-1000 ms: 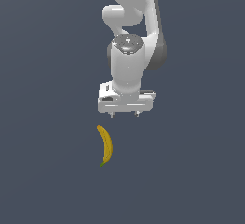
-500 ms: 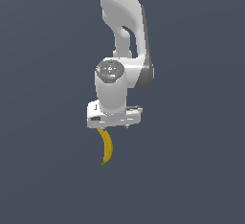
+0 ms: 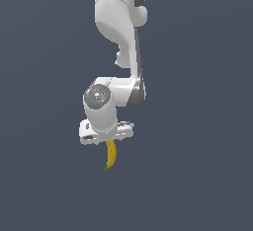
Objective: Pick up the object and move it to a goal position.
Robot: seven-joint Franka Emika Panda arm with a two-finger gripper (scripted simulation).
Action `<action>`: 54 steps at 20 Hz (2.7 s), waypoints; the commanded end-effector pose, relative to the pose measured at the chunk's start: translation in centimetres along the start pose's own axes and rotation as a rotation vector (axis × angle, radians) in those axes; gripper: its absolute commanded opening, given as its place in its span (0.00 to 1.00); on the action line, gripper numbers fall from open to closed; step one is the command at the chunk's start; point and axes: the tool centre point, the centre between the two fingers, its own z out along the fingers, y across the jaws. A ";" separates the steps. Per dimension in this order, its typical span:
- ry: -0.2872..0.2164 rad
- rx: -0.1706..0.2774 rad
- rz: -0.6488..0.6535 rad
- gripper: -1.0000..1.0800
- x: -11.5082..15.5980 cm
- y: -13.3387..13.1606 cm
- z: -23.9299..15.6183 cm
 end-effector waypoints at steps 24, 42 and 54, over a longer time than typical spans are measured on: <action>-0.004 0.003 -0.016 0.96 0.2 1.0 6.3; 0.005 0.008 -0.011 0.00 0.5 0.0 5.3; 0.089 0.044 0.045 0.00 3.2 -7.8 -4.1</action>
